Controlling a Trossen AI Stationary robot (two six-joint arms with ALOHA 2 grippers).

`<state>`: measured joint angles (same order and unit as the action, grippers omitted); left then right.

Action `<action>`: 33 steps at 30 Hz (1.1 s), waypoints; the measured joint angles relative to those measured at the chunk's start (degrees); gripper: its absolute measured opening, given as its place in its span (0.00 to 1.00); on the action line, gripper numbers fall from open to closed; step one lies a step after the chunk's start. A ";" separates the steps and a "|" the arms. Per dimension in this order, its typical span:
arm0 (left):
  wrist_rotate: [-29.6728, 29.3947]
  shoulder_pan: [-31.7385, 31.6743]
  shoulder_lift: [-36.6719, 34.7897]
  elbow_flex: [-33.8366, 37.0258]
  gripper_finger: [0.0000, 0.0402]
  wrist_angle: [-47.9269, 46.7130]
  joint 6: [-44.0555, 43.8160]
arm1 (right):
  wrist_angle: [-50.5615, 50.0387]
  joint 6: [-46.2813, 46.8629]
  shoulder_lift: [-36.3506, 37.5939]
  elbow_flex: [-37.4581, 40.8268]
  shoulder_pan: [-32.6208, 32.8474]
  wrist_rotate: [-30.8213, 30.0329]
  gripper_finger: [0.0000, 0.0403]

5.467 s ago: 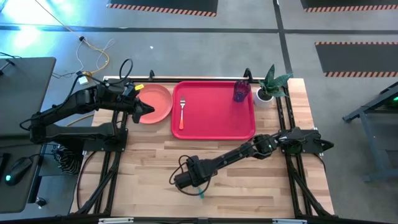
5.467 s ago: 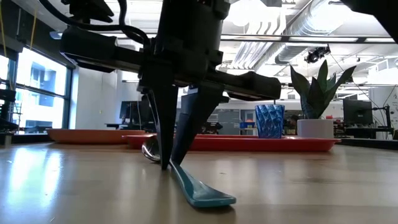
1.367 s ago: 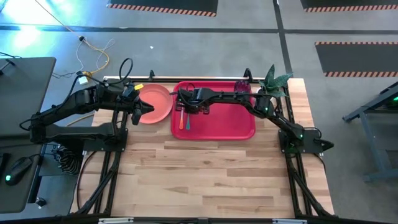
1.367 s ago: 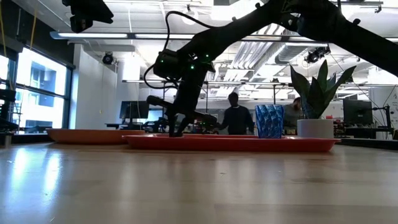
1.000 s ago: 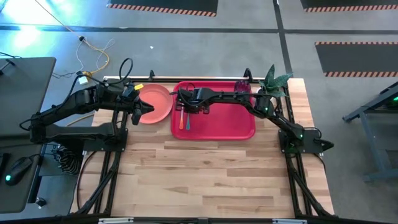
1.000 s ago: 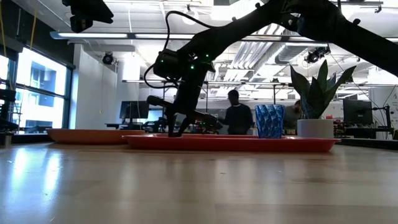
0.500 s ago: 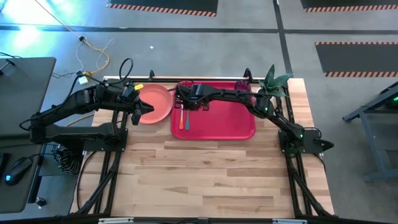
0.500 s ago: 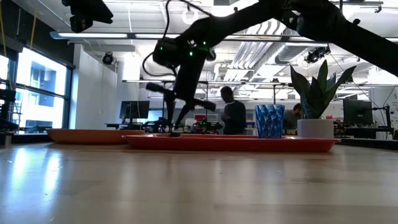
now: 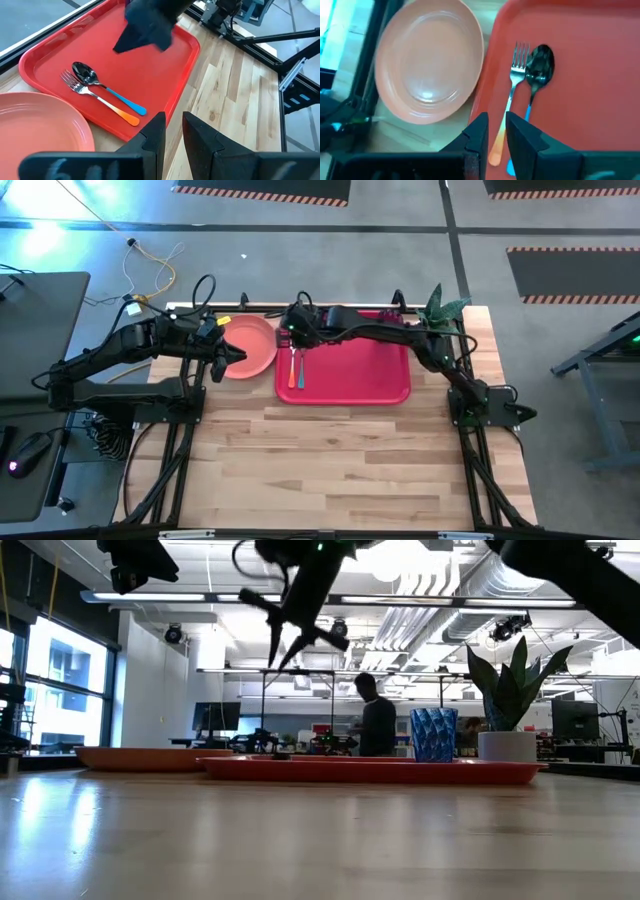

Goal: Pick and place plate/cup/fork/spoon on tray
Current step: Put the plate on the serving tray to the right of the spoon

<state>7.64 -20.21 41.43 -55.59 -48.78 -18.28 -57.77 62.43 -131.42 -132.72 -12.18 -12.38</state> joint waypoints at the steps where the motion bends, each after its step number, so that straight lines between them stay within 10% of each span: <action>1: -0.04 -0.02 0.00 0.00 0.14 0.03 -0.02 | -0.20 -0.76 0.67 0.02 0.36 -0.73 0.14; 33: -0.33 -0.01 1.02 0.00 0.14 -3.11 5.02 | -24.89 -27.19 11.27 0.06 14.63 -1.11 0.14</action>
<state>7.31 -20.22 42.45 -55.59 -51.88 -13.27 -82.66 35.25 -120.16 -132.66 2.45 -13.49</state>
